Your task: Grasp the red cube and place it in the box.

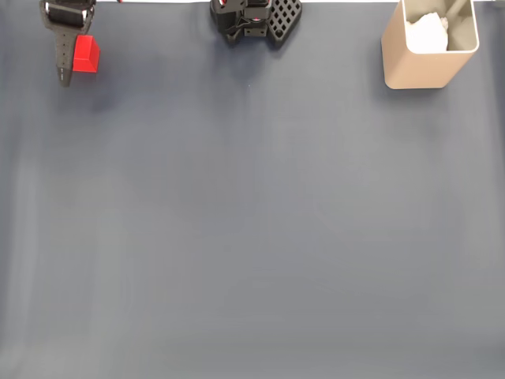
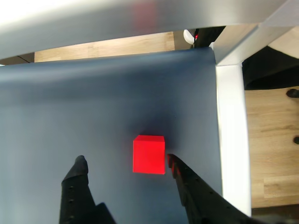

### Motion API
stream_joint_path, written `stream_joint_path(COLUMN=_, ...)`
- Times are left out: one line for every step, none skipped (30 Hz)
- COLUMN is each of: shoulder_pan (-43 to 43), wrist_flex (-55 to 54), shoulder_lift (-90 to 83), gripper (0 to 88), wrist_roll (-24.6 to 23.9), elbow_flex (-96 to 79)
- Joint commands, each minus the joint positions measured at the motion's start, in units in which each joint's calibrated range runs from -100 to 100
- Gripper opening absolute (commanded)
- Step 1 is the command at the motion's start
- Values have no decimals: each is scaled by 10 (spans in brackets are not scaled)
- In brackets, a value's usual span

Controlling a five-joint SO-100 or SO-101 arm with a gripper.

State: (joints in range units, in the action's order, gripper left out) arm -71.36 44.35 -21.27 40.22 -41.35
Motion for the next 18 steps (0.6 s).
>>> stream_joint_path(shoulder_pan=-12, wrist_flex=-11, shoulder_lift=-2, gripper=414, wrist_roll=6, elbow_flex=26)
stream_joint_path(shoulder_pan=-12, wrist_flex=-11, shoulder_lift=-2, gripper=414, wrist_roll=6, elbow_flex=25)
stream_joint_path(shoulder_pan=-14, wrist_flex=-12, shoulder_lift=-2, gripper=414, wrist_roll=7, elbow_flex=23)
stream_joint_path(shoulder_pan=-14, wrist_flex=-13, shoulder_lift=-2, gripper=414, wrist_roll=7, elbow_flex=22)
stream_joint_path(shoulder_pan=-14, wrist_flex=-13, shoulder_lift=-2, gripper=414, wrist_roll=7, elbow_flex=21)
stream_joint_path(shoulder_pan=-15, wrist_flex=-15, shoulder_lift=-2, gripper=414, wrist_roll=7, elbow_flex=19)
stream_joint_path(shoulder_pan=-15, wrist_flex=-15, shoulder_lift=-2, gripper=414, wrist_roll=7, elbow_flex=18)
stream_joint_path(shoulder_pan=-16, wrist_flex=-16, shoulder_lift=-2, gripper=414, wrist_roll=6, elbow_flex=16)
stream_joint_path(shoulder_pan=-16, wrist_flex=-17, shoulder_lift=-2, gripper=414, wrist_roll=6, elbow_flex=14)
stream_joint_path(shoulder_pan=-17, wrist_flex=-20, shoulder_lift=-3, gripper=414, wrist_roll=6, elbow_flex=11)
stream_joint_path(shoulder_pan=-17, wrist_flex=-21, shoulder_lift=-3, gripper=414, wrist_roll=6, elbow_flex=9)
stream_joint_path(shoulder_pan=-17, wrist_flex=-24, shoulder_lift=-4, gripper=414, wrist_roll=6, elbow_flex=6)
stream_joint_path(shoulder_pan=-17, wrist_flex=-28, shoulder_lift=-5, gripper=415, wrist_roll=6, elbow_flex=2)
stream_joint_path(shoulder_pan=-18, wrist_flex=-31, shoulder_lift=-5, gripper=415, wrist_roll=6, elbow_flex=-2)
stream_joint_path(shoulder_pan=-18, wrist_flex=-33, shoulder_lift=-5, gripper=415, wrist_roll=7, elbow_flex=-6)
stream_joint_path(shoulder_pan=-18, wrist_flex=-35, shoulder_lift=-5, gripper=415, wrist_roll=7, elbow_flex=-9)
stream_joint_path(shoulder_pan=-18, wrist_flex=-38, shoulder_lift=-5, gripper=415, wrist_roll=7, elbow_flex=-12)
stream_joint_path(shoulder_pan=-18, wrist_flex=-40, shoulder_lift=-5, gripper=415, wrist_roll=7, elbow_flex=-15)
